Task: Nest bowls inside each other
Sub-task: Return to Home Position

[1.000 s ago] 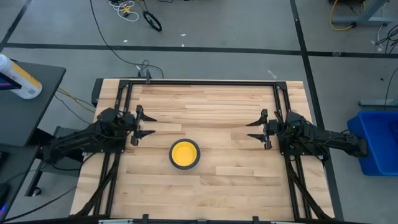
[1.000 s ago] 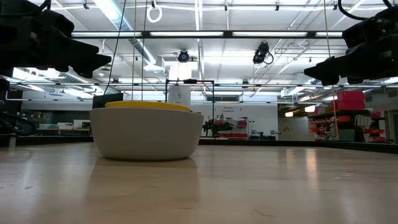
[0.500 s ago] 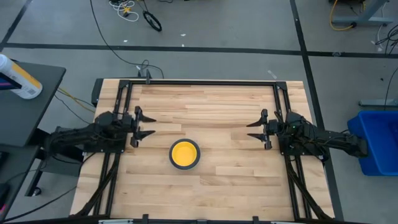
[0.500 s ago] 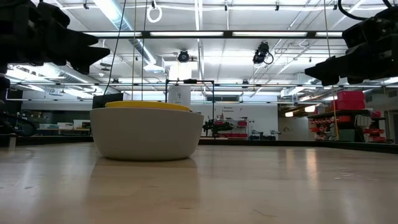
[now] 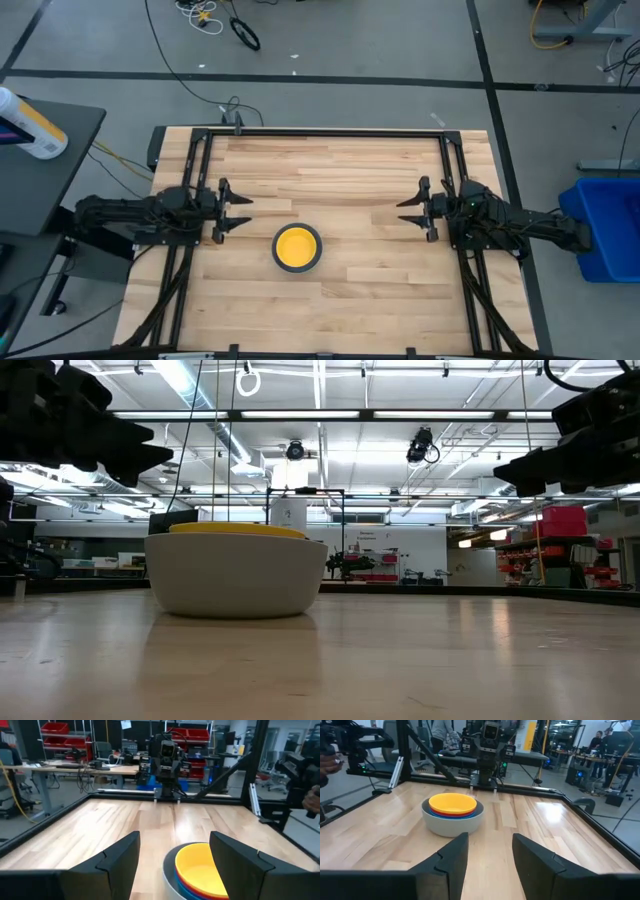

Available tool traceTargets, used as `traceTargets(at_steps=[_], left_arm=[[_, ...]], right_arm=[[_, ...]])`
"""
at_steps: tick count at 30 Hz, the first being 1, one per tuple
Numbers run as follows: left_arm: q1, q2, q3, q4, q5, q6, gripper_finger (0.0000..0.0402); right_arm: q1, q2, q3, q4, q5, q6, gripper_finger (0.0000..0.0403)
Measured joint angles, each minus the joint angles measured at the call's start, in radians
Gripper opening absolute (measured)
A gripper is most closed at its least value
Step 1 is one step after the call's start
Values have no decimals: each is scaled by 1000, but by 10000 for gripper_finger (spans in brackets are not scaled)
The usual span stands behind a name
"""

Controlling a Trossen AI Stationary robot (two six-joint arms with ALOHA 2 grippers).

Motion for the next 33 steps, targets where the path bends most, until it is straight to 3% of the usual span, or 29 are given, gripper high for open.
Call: traceTargets(at_steps=[14,22,25,30,33], left_arm=[[0,2,0,-6,2,-7,247],[1,8,0,-9,-1,3,247],[1,26,0,-9,-2,2,247],[1,56,0,-8,-16,-7,247],[1,59,0,-5,-21,-13,247]], right_arm=[[0,0,0,1,-16,8,149],[2,0,0,14,-134,-2,159],[1,0,0,24,-114,-20,164],[1,-3,0,75,65,27,173],[1,-3,0,107,111,31,179]])
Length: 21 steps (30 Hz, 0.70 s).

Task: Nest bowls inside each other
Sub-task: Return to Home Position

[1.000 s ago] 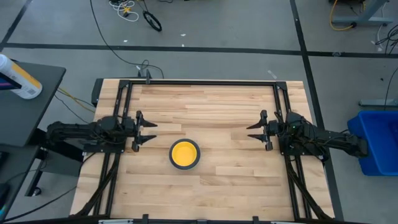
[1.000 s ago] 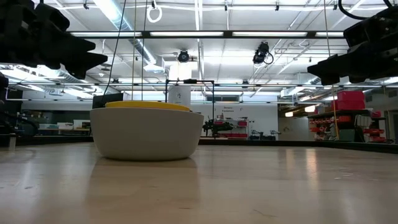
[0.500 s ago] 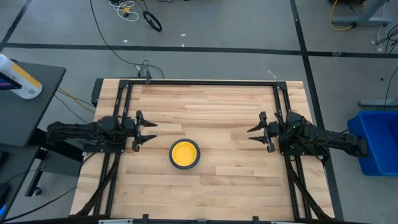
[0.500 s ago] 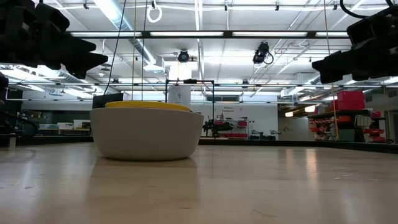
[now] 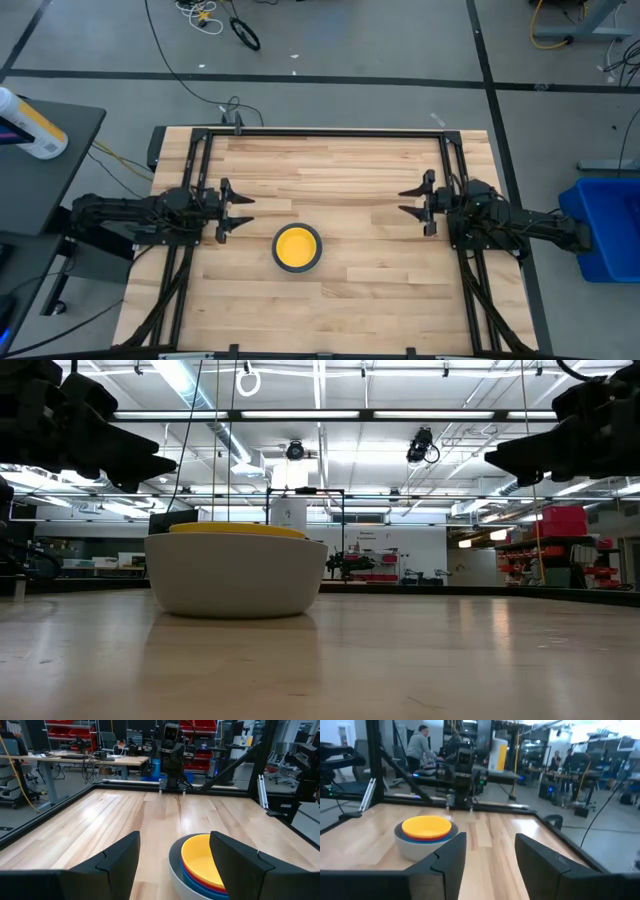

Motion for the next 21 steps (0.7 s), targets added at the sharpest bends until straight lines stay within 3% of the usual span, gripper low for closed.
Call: traceTargets(at_steps=[7,12,15,21], left_arm=[[0,0,0,0,-2,-3,247],[0,0,0,0,2,-3,247],[0,0,0,0,2,-4,247],[0,0,0,0,6,-9,247]], right_arm=[[8,-10,0,13,11,-61,193],[33,-48,0,-151,159,-21,203],[49,-46,1,-152,236,11,208],[70,-44,1,-156,213,-5,218]])
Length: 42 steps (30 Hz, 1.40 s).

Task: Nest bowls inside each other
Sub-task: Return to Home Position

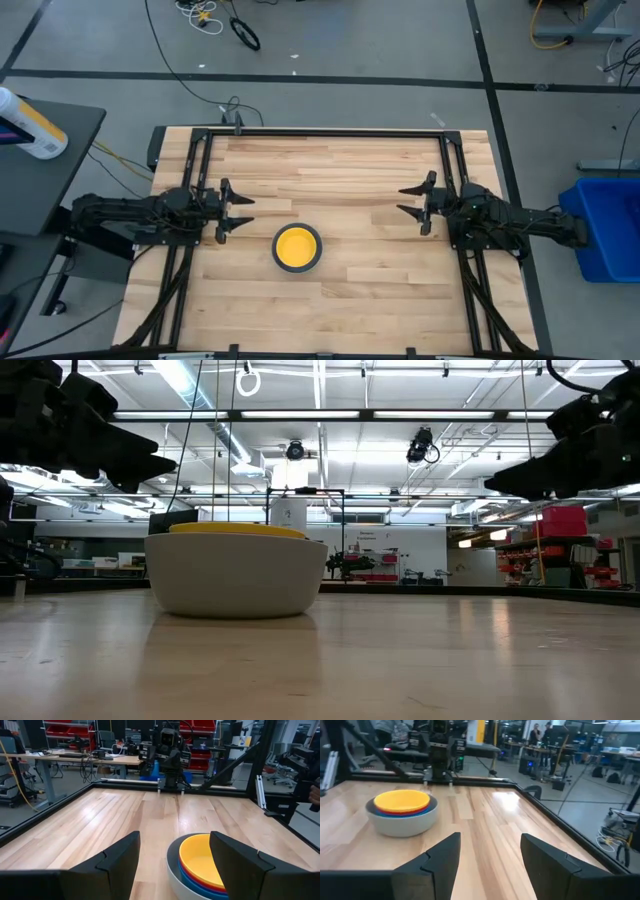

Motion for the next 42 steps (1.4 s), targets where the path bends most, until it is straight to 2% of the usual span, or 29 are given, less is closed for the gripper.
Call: traceTargets(at_steps=[4,9,18,28,32,34,38,42], left_arm=[[0,0,0,-1,2,2,247],[0,0,0,-3,11,3,247],[0,0,0,-3,20,7,247],[-24,-47,3,-8,40,63,247],[-65,-84,38,-82,51,85,247],[-89,-83,63,-113,15,80,247],[-130,-84,71,-163,-177,35,247],[-151,-84,36,-65,-220,25,247]], right_arm=[[30,-19,0,1,4,-24,223],[68,-105,0,3,1,-51,228],[134,-104,3,-5,-3,-67,239],[190,-104,4,4,96,-82,256],[210,-104,4,8,115,-82,262],[219,-104,4,9,133,-83,264],[237,-104,5,14,163,-90,268],[252,-104,5,18,181,-89,272]])
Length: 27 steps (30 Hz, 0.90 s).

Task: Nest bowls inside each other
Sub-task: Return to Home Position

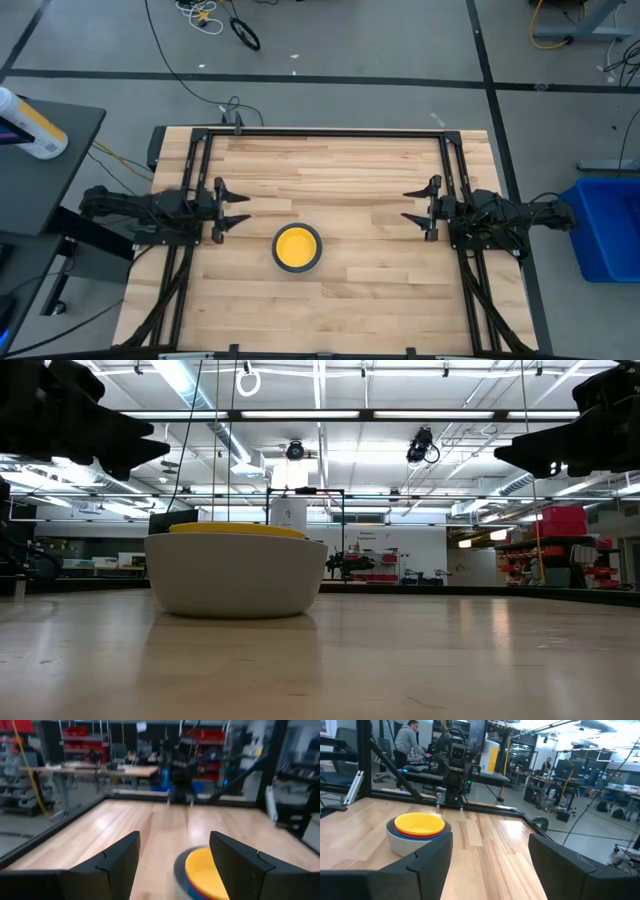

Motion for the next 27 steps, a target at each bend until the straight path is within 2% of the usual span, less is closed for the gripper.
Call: traceTargets(at_steps=[5,17,27], left_arm=[[-1,0,-31,84,56,8,247],[4,1,-32,57,235,-27,247],[27,1,-32,50,268,-25,247]], right_arm=[[14,0,0,1,17,3,275],[48,0,0,1,24,8,248],[46,6,0,1,24,8,228]])
